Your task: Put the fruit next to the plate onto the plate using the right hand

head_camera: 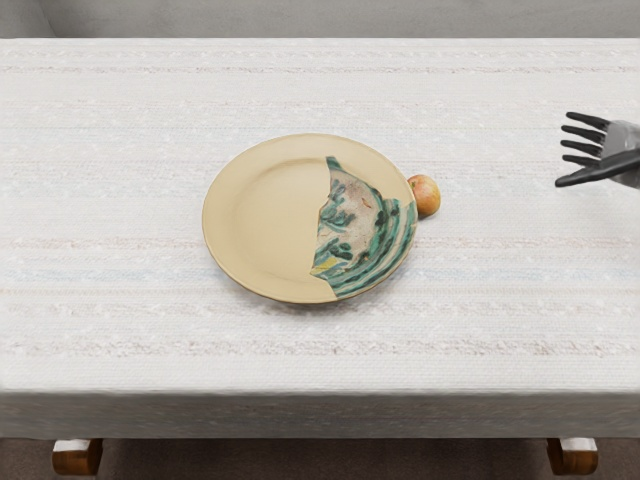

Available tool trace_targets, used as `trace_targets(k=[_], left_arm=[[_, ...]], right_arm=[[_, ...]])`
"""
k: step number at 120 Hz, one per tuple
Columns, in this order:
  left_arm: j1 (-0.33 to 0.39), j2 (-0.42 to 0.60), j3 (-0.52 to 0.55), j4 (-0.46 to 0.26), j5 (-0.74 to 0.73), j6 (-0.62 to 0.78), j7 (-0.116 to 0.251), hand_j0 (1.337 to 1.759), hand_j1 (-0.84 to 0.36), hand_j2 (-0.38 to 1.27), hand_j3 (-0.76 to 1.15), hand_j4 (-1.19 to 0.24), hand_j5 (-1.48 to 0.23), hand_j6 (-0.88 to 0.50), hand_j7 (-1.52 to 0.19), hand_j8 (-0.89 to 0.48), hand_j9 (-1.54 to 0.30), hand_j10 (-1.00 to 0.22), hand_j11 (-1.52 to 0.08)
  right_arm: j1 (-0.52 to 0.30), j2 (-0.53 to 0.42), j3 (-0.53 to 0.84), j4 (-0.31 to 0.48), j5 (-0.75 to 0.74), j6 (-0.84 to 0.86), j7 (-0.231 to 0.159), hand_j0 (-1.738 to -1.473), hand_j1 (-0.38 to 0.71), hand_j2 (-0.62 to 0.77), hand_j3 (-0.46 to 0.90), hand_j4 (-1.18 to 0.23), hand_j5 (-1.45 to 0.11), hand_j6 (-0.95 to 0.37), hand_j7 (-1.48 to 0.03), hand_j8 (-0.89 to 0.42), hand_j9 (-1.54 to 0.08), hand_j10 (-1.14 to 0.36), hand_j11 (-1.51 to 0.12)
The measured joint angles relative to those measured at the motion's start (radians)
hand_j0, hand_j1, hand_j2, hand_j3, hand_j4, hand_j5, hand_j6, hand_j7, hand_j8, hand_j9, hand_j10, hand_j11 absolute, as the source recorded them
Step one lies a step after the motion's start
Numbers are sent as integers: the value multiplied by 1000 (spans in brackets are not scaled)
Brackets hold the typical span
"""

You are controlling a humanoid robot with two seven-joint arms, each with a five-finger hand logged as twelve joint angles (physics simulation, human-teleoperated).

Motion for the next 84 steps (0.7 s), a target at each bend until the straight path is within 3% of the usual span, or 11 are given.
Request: trace_targets(k=[31,48,70,76,84], left_arm=[[0,0,0,0,0,0,0,1658,349,0,0,0,0,1,0,1,0,0,0],[0,0,0,0,0,0,0,1658,349,0,0,0,0,1,0,1,0,0,0],[0,0,0,0,0,0,0,1658,349,0,0,0,0,1,0,1,0,0,0],[0,0,0,0,0,0,0,1658,349,0,0,0,0,1,0,1,0,0,0],[0,0,0,0,0,0,0,1658,349,0,0,0,0,0,0,0,0,0,0]], right_arm=[[16,44,-36,-6,27,0,0,-1658,-326,-2,0,-19,-26,-18,-26,-19,-26,-19,-26],[51,74,-68,0,116,0,1,-1658,-325,-3,0,-20,-27,-19,-27,-19,-27,-19,-27],[213,139,-390,16,143,0,-1,-1658,-322,-3,0,-23,-30,-22,-31,-22,-30,-22,-30],[238,109,-442,93,131,0,-1,-1658,-321,-4,0,-24,-32,-24,-32,-24,-32,-24,-32],[276,-48,-485,358,81,-34,-9,-1658,-319,-5,0,-27,-33,-27,-33,-26,-33,-26,-33]])
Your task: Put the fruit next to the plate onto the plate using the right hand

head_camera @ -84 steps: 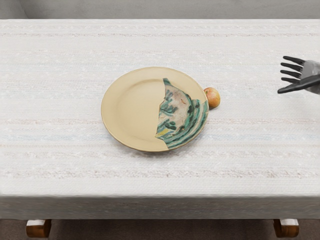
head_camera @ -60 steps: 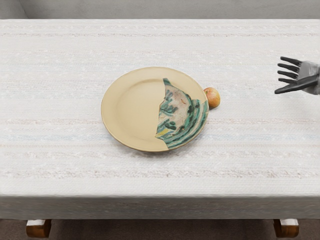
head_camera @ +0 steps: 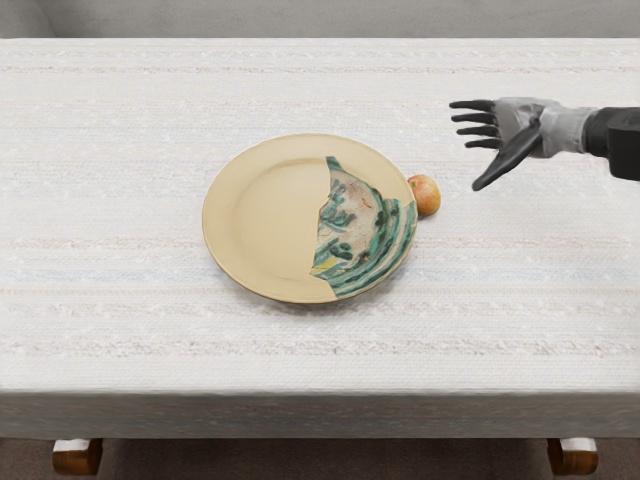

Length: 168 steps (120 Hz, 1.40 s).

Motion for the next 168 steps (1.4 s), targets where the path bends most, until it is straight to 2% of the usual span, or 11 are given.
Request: trace_targets(k=[9,18,26,40,52,69,82,94,112,142,168], left_arm=[[0,0,0,0,0,0,0,1658,349,0,0,0,0,1,0,1,0,0,0],[0,0,-1,0,0,0,0,1658,349,0,0,0,0,1,0,1,0,0,0],[0,0,-1,0,0,0,0,1658,349,0,0,0,0,1,0,1,0,0,0],[0,0,0,0,0,0,0,1658,349,0,0,0,0,1,0,1,0,0,0],[0,0,0,0,0,0,0,1658,349,0,0,0,0,1,0,1,0,0,0],[0,0,-1,0,0,0,0,1658,349,0,0,0,0,1,0,1,0,0,0],[0,0,0,0,0,0,0,1658,349,0,0,0,0,1,0,1,0,0,0],[0,0,0,0,0,0,0,1658,349,0,0,0,0,1,0,1,0,0,0],[0,0,0,0,0,0,0,1658,349,0,0,0,0,1,0,1,0,0,0],[0,0,0,0,0,0,0,1658,349,0,0,0,0,1,0,1,0,0,0],[0,0,0,0,0,0,0,1658,349,0,0,0,0,1,0,1,0,0,0]], right_arm=[[31,-182,-25,303,-31,-105,-33,-1658,-319,-4,0,-27,-34,-27,-34,-27,-34,-26,-34],[49,-235,-44,502,-49,-290,-114,-1658,-318,-4,0,-27,-34,-27,-34,-27,-34,-27,-34],[77,-208,-92,578,-70,-460,-159,-1658,-318,-4,0,-28,-35,-28,-35,-28,-35,-27,-35],[159,-137,-233,612,-86,-696,-195,-1658,-318,-4,0,-28,-35,-29,-35,-29,-35,-28,-35],[248,-45,-385,590,-91,-822,-242,-1658,-317,-4,0,-29,-36,-29,-35,-29,-36,-28,-35],[365,184,-580,442,-93,-879,-347,-1658,-317,-4,0,-29,-36,-30,-36,-29,-36,-29,-36],[405,321,-648,345,-94,-889,-387,-1658,-317,-5,0,-29,-36,-30,-36,-29,-36,-29,-36],[401,389,-673,288,-95,-889,-392,-1658,-317,-5,0,-29,-36,-30,-36,-29,-36,-29,-36],[365,414,-690,260,-96,-890,-393,-1658,-307,-6,0,-38,-47,-39,-47,-38,-47,-37,-47],[325,414,-692,208,-97,-890,-394,-1658,-133,-35,0,-182,-235,-183,-235,-183,-235,-182,-235],[307,425,-689,185,-97,-889,-393,-1658,-55,-48,0,-247,-320,-249,-320,-248,-320,-247,-320]])
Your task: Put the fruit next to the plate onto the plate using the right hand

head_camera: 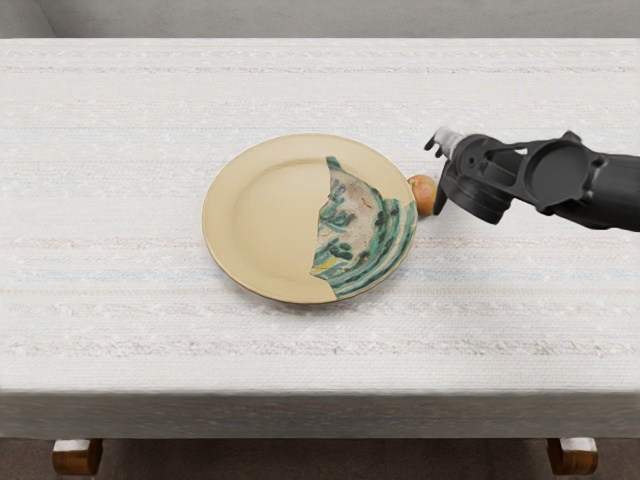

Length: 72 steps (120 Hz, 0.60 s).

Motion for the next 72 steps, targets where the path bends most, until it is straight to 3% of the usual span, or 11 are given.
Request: trace_targets(k=[34,56,63,72], left_arm=[[0,0,0,0,0,0,0,1658,349,0,0,0,0,1,0,1,0,0,0],[0,0,0,0,0,0,0,1658,349,0,0,0,0,1,0,1,0,0,0],[0,0,0,0,0,0,0,1658,349,0,0,0,0,1,0,1,0,0,0],[0,0,0,0,0,0,0,1658,349,0,0,0,0,1,0,1,0,0,0]], right_arm=[[-34,75,2,-102,0,16,0,-1658,63,-54,0,-345,-448,-346,-447,-346,-448,-345,-447],[-64,103,4,-157,-2,33,1,-1657,312,54,-1,-389,-527,-368,-516,-389,-530,-388,-532],[-70,106,4,-166,-3,38,1,-1657,323,153,0,-402,-533,-378,-525,-403,-535,-402,-536],[-74,107,10,-172,-4,41,0,-1655,306,121,-1,-425,-541,-365,-543,-426,-542,-426,-543]])
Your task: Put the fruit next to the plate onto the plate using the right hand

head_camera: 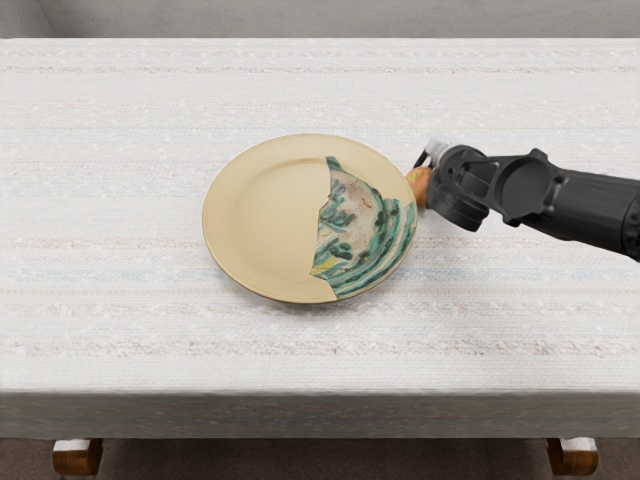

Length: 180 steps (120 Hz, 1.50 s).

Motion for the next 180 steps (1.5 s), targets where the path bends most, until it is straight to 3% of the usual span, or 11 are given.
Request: trace_targets(k=[25,43,53,79,117,153,180], left_arm=[[0,0,0,0,0,0,0,1658,349,0,0,0,0,0,0,0,0,0,0],[0,0,0,0,0,0,0,1658,349,0,0,0,0,0,0,0,0,0,0],[0,0,0,0,0,0,0,1658,349,0,0,0,0,1,0,0,0,0,0],[0,0,0,0,0,0,0,1658,349,0,0,0,0,1,0,1,0,0,0],[0,0,0,0,0,0,0,1658,349,0,0,0,0,1,0,1,0,0,0],[0,0,0,0,0,0,0,1658,349,0,0,0,0,1,0,1,0,0,0],[0,0,0,0,0,0,0,1658,349,0,0,0,0,1,0,1,0,0,0]], right_arm=[[-3,-10,50,-10,2,70,-3,-1652,307,227,0,-455,-742,-300,-756,-385,-753,-601,-751],[-3,-28,62,-13,7,84,-2,-1655,259,388,0,-609,-785,-410,-799,-495,-799,-623,-797],[-3,-46,65,-19,12,88,-2,-1654,192,324,0,-638,-812,-482,-812,-533,-821,-620,-821],[5,-66,68,-45,16,100,-3,-1654,113,237,0,-664,-844,-520,-829,-566,-846,-620,-849],[67,-86,143,-48,15,181,-5,-1654,101,225,0,-672,-852,-528,-836,-570,-854,-620,-859],[87,-108,308,-37,15,361,-5,-1654,108,236,0,-663,-850,-524,-838,-573,-853,-622,-858],[86,-55,348,-42,16,396,-6,-1654,109,238,0,-662,-850,-523,-839,-572,-854,-624,-859]])
